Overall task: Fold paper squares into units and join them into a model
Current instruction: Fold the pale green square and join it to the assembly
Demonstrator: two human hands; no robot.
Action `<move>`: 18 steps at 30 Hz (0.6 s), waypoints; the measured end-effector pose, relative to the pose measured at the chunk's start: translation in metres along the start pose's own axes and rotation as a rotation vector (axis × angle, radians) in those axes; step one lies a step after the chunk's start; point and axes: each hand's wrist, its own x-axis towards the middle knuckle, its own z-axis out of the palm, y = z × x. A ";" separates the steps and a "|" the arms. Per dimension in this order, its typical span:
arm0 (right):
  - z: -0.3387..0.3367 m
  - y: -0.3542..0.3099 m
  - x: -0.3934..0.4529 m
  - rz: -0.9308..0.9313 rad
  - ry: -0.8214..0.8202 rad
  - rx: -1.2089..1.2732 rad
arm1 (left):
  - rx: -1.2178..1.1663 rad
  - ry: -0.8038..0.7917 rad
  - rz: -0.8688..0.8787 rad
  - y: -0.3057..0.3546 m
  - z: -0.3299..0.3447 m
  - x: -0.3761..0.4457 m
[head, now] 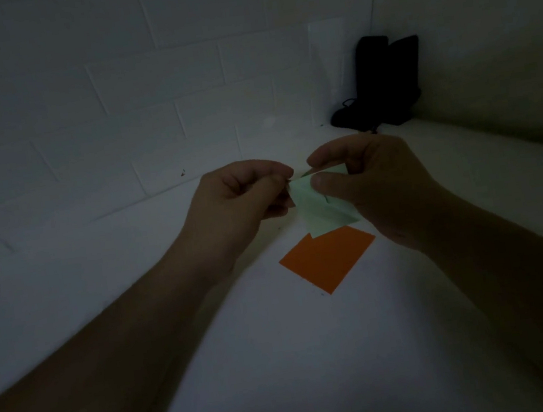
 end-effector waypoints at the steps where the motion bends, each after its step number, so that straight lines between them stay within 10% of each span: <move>1: 0.000 0.000 0.000 -0.005 0.008 -0.002 | 0.018 -0.003 0.011 -0.001 0.000 0.000; 18: 0.004 -0.002 -0.002 -0.057 -0.020 -0.117 | 0.173 -0.006 0.057 -0.002 0.002 -0.003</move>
